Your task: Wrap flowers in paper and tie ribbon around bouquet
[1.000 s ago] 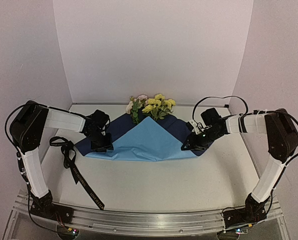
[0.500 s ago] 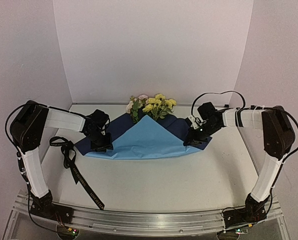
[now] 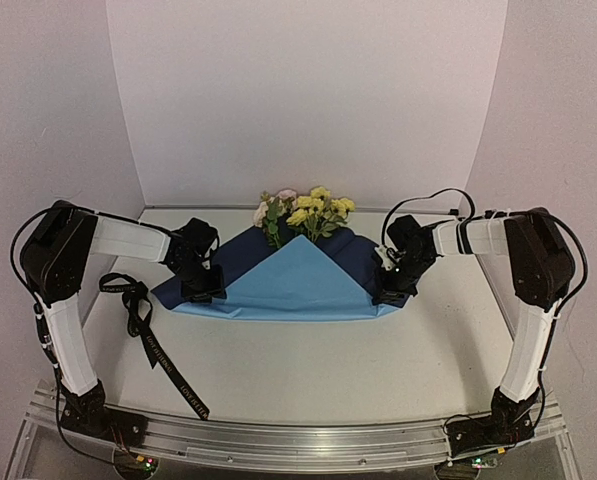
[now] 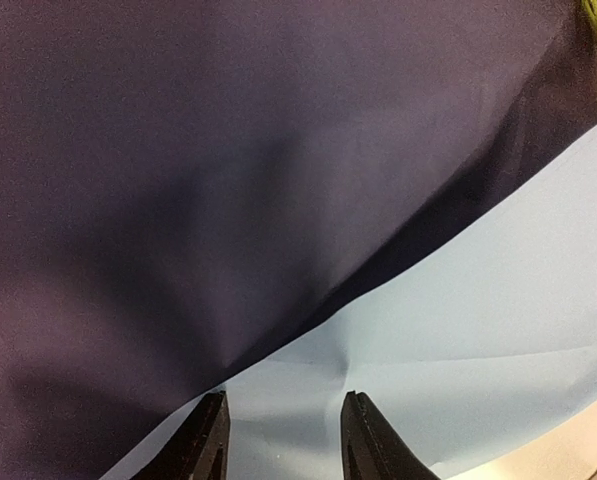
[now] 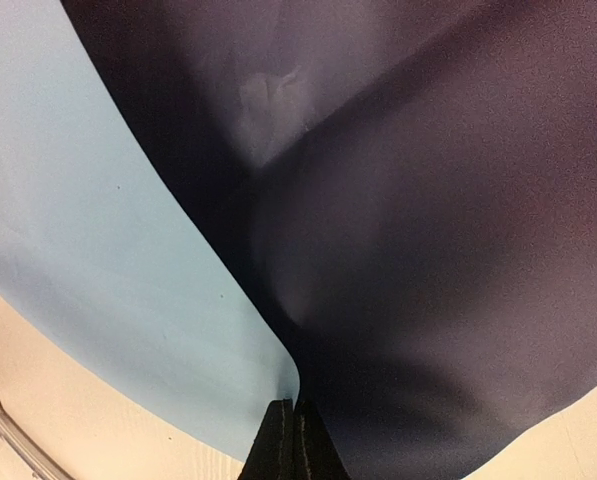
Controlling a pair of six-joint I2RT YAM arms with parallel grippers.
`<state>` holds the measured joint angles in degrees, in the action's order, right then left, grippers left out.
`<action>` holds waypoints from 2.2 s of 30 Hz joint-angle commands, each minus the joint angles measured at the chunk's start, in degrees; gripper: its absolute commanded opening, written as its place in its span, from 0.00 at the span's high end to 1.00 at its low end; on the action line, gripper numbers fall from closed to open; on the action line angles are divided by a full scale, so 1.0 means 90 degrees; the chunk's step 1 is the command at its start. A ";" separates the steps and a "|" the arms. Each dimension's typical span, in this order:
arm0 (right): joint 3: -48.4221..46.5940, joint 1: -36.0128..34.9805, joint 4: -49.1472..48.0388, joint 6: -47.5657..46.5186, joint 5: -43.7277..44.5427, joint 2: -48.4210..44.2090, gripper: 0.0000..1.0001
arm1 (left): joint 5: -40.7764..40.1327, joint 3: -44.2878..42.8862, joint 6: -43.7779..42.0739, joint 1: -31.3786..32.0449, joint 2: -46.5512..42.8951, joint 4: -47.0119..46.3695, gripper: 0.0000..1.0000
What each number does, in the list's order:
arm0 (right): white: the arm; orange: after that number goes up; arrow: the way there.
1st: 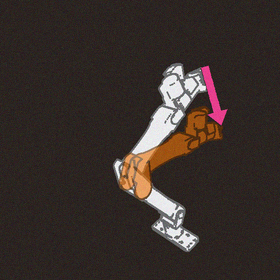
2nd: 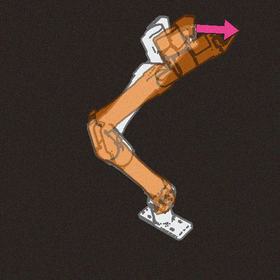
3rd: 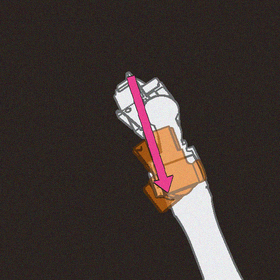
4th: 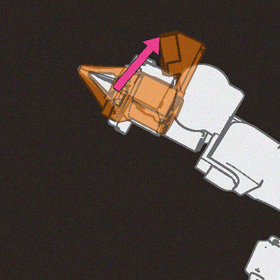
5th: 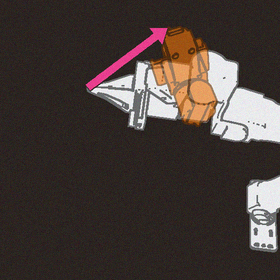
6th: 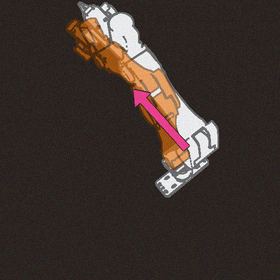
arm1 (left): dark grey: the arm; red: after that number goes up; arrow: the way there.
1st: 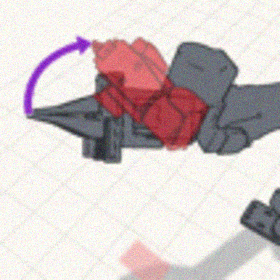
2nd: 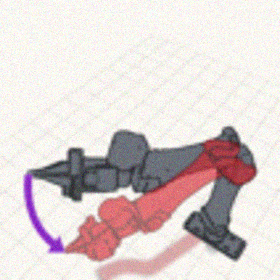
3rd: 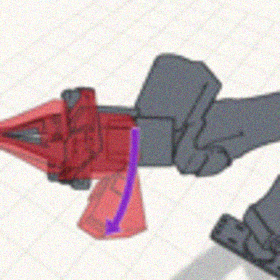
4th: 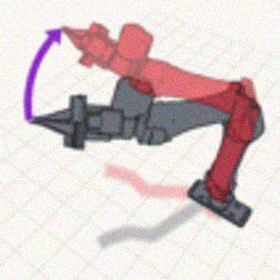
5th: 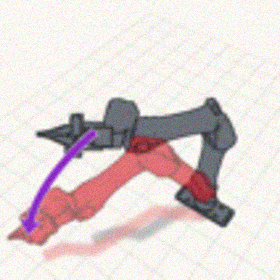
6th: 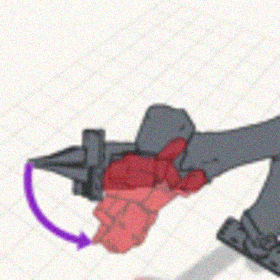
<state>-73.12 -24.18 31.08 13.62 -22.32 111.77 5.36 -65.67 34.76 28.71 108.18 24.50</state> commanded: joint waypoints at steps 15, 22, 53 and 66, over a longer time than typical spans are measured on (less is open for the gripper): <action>-0.0214 -0.0278 0.0266 0.0301 0.0706 0.0207 1.00 | 0.0087 -0.1373 -0.0285 0.0173 -0.0526 0.0554 0.51; -0.0229 -0.0331 0.0281 0.0368 0.0772 0.0236 1.00 | 0.0740 -0.1599 0.0078 0.0706 -0.0138 0.0080 0.54; -0.0300 -0.0333 0.0457 0.0704 0.1065 0.0288 1.00 | 0.1606 -0.1127 -0.0716 0.1322 0.0149 -0.0110 0.68; -0.0358 -0.0333 0.0529 0.0905 0.1136 0.0264 1.00 | 0.1555 -0.0694 -0.0658 0.1167 0.0639 -0.0503 0.78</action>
<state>-74.72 -26.83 34.69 20.71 -14.18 114.13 19.49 -73.06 29.40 40.31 113.16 22.36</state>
